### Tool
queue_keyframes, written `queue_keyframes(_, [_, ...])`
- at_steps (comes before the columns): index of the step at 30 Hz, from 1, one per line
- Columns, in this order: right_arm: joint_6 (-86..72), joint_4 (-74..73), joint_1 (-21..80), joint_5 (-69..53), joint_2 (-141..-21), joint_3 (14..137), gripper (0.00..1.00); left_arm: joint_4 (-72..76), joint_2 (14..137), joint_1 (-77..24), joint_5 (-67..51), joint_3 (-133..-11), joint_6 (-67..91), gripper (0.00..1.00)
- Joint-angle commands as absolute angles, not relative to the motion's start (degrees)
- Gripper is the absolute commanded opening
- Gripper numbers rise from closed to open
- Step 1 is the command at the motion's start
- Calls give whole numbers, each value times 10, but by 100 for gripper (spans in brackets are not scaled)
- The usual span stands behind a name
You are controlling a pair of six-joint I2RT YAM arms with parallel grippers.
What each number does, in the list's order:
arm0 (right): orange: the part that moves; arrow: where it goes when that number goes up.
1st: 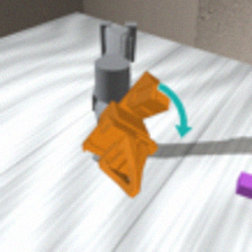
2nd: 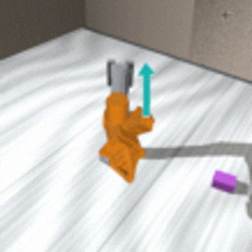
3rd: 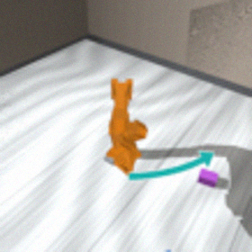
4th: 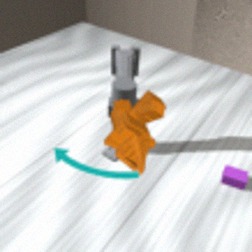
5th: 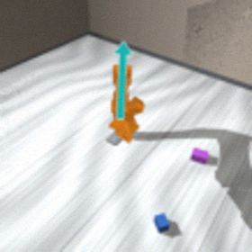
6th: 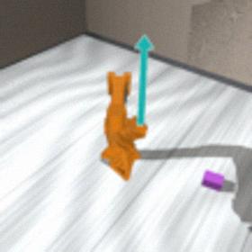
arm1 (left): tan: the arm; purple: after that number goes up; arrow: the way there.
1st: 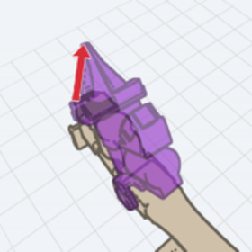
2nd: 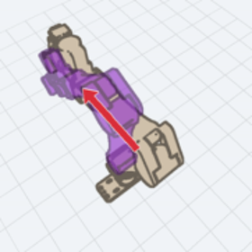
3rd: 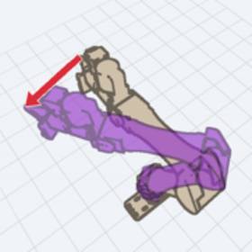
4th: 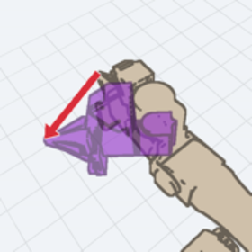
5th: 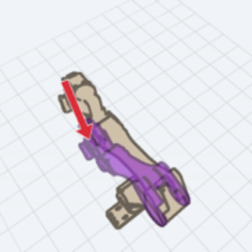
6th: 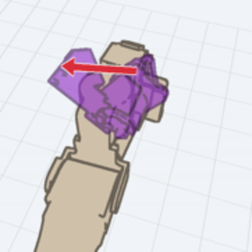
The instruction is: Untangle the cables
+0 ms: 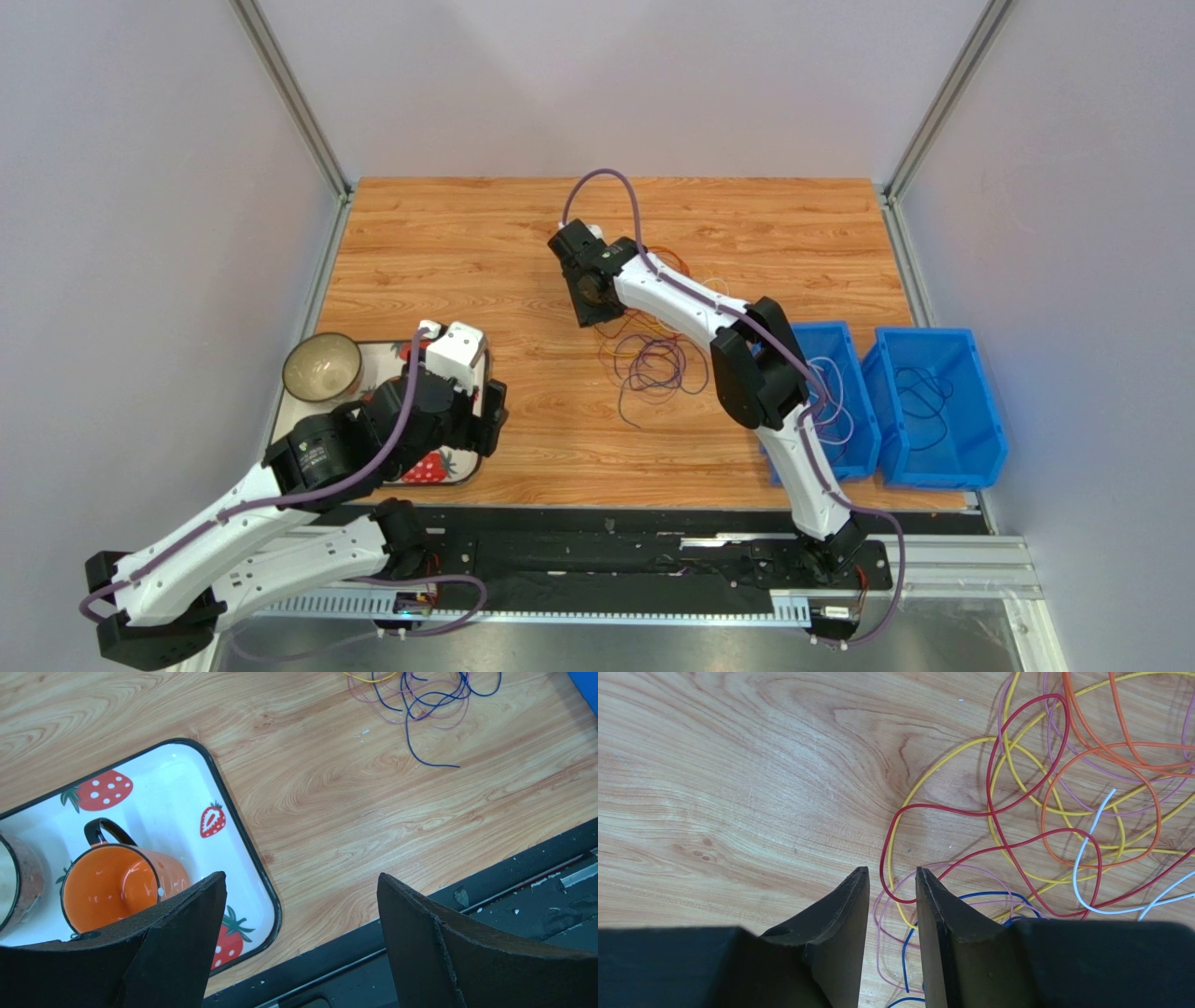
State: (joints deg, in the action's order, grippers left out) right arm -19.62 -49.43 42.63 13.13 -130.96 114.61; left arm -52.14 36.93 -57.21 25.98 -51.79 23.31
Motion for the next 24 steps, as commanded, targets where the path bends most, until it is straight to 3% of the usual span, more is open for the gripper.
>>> queue_keyframes(1, [-194,-481,427,147,-1317,1165,34,-520,373,-570,265,-520,237,87])
queue_keyframes(8, [-195,-479,427,139,-1323,1158,25,-521,373,-570,265,-520,238,87])
queue_keyframes(18, [-205,-475,427,126,-1326,1155,1,-522,371,-570,266,-520,238,84])
queue_keyframes(24, [-205,-475,427,122,-1298,1152,0,-522,370,-570,268,-520,239,84])
